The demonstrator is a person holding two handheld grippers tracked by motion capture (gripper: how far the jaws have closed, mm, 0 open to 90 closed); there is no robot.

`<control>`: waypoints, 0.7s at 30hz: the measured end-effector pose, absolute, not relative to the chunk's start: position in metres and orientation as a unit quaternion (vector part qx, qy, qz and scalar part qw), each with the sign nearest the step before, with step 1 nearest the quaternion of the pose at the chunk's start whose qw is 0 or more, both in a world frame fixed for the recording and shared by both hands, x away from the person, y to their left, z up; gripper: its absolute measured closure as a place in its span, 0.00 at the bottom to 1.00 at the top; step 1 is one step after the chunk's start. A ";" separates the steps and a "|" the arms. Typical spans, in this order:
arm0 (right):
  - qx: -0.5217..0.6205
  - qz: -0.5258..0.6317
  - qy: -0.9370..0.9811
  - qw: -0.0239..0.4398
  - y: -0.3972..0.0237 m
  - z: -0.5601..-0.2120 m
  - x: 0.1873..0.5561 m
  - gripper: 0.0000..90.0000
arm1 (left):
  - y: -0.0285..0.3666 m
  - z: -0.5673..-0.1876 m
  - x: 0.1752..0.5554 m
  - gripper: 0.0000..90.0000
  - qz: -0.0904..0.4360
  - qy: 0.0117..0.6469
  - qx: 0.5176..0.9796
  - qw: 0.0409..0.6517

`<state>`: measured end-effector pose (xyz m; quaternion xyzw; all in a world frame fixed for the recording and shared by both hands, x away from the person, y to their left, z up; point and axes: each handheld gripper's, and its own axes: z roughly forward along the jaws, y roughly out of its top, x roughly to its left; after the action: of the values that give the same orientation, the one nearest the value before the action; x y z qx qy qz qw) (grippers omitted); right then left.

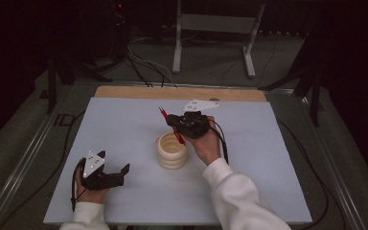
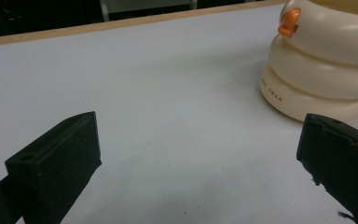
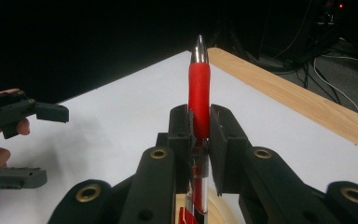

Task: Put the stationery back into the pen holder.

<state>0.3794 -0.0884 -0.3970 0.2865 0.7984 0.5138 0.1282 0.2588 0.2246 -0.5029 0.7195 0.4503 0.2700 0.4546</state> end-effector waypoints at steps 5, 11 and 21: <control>0.288 0.518 0.795 0.129 -0.083 -0.400 0.380 0.89 | 0.225 -0.503 0.259 0.00 0.270 0.450 0.720 0.455; 0.287 0.518 0.796 0.127 -0.079 -0.403 0.381 0.89 | 0.225 -0.503 0.259 0.00 0.270 0.451 0.719 0.455; 0.284 0.514 0.799 0.131 -0.073 -0.415 0.383 0.88 | 0.225 -0.503 0.258 0.00 0.269 0.450 0.719 0.455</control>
<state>0.3830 -0.0726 -0.4150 0.2843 0.7987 0.5139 0.1309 0.2585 0.2249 -0.5028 0.7192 0.4504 0.2691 0.4555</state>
